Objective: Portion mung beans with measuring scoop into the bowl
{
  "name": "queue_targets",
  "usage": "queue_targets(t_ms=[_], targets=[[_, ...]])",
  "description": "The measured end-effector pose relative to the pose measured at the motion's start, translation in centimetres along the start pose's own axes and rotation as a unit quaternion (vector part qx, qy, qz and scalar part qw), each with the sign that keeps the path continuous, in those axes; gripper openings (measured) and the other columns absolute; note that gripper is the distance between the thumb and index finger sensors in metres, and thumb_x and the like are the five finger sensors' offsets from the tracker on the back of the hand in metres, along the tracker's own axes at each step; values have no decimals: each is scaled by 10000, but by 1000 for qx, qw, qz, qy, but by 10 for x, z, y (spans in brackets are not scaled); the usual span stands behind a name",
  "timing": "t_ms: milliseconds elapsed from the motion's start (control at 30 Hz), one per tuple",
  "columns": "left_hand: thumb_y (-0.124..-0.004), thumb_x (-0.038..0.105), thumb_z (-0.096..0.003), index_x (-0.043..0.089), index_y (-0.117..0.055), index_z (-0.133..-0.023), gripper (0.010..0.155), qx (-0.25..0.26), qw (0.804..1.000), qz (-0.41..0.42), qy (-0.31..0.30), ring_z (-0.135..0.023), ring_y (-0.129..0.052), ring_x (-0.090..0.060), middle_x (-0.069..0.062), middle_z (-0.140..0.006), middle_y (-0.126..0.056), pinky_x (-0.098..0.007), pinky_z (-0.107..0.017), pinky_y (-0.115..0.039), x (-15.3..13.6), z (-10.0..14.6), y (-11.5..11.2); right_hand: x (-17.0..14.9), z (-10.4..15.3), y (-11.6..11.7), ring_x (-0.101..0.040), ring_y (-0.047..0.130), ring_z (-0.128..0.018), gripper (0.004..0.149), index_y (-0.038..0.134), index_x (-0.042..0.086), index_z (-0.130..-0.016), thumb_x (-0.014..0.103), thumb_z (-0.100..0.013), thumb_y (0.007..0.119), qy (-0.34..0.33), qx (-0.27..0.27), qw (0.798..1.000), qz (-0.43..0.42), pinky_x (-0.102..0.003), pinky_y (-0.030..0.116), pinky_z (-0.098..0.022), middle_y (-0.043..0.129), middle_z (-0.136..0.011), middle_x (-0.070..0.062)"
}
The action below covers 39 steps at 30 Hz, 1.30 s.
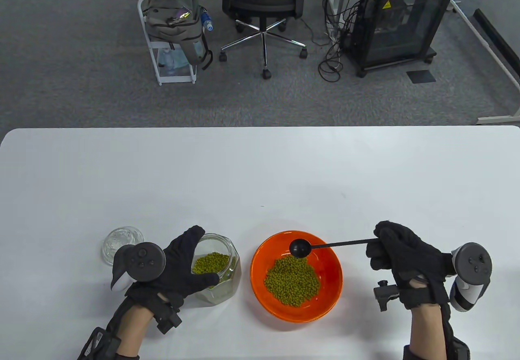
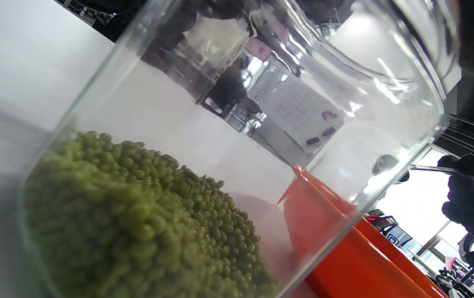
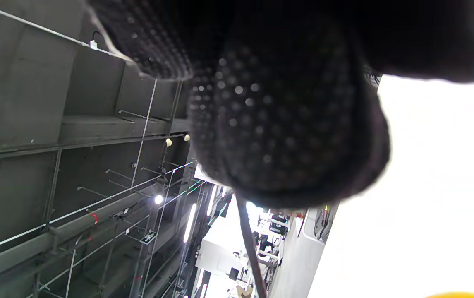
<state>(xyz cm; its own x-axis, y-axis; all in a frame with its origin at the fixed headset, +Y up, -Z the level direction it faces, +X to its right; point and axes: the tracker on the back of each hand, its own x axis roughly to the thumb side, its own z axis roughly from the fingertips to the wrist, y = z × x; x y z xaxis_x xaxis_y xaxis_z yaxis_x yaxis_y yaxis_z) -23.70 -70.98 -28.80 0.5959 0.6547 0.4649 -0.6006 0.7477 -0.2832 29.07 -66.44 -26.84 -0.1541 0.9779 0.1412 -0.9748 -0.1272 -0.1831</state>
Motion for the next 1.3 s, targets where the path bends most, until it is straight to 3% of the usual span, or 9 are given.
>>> queue_targets(t_ms=[233, 500, 667, 900, 1100, 1300], targets=[[-788, 848, -426, 40, -243, -1108, 1190, 0, 1000, 2, -1, -1038, -548, -599, -292, -1164, -380, -760, -721, -490, 0, 0, 0, 3, 0, 11, -185, 1138, -187, 433, 913, 54, -783, 352, -472, 861, -4, 19, 999, -40, -349, 952, -192, 1138, -429, -93], [-789, 848, -425, 39, -244, -1108, 1191, 0, 1000, 2, 0, -1038, -549, -600, -292, -1164, -382, -759, -722, -491, 0, 0, 0, 21, -8, 45, -188, 1138, -182, 434, 907, 45, -787, 346, -478, 859, 17, 54, 993, -99, -352, 950, -190, 1137, -428, -99], [-790, 847, -427, 38, -244, -1108, 1190, 0, 1000, 2, -1, -1038, -548, -601, -294, -1163, -380, -760, -720, -491, 0, 0, 0, 46, -9, 77, -184, 1140, -173, 436, 913, 38, -779, 349, -478, 860, -3, 71, 995, -67, -347, 953, -180, 1142, -418, -97], [-793, 845, -426, 38, -245, -1108, 1189, 0, 1000, 2, 0, -1038, -549, -601, -293, -1163, -383, -760, -720, -491, 0, 0, 0, 86, -9, 128, -183, 1139, -178, 437, 914, 44, -779, 355, -478, 859, -68, 95, 992, 41, -343, 953, -186, 1142, -420, -91], [-793, 844, -427, 37, -246, -1108, 1189, -1, 1000, 3, 0, -1039, -547, -600, -293, -1163, -381, -761, -721, -490, 0, 0, 0, 102, -8, 165, -195, 1135, -176, 437, 915, 40, -780, 350, -476, 862, -80, 119, 987, 78, -351, 948, -187, 1140, -419, -100], [-794, 843, -427, 37, -246, -1107, 1188, -2, 1000, 2, 0, -1038, -550, -600, -292, -1164, -381, -760, -721, -491, 0, 0, 0, 111, -5, 207, -200, 1129, -186, 435, 914, 52, -786, 353, -476, 861, -114, 140, 964, 197, -354, 943, -196, 1137, -424, -99]])
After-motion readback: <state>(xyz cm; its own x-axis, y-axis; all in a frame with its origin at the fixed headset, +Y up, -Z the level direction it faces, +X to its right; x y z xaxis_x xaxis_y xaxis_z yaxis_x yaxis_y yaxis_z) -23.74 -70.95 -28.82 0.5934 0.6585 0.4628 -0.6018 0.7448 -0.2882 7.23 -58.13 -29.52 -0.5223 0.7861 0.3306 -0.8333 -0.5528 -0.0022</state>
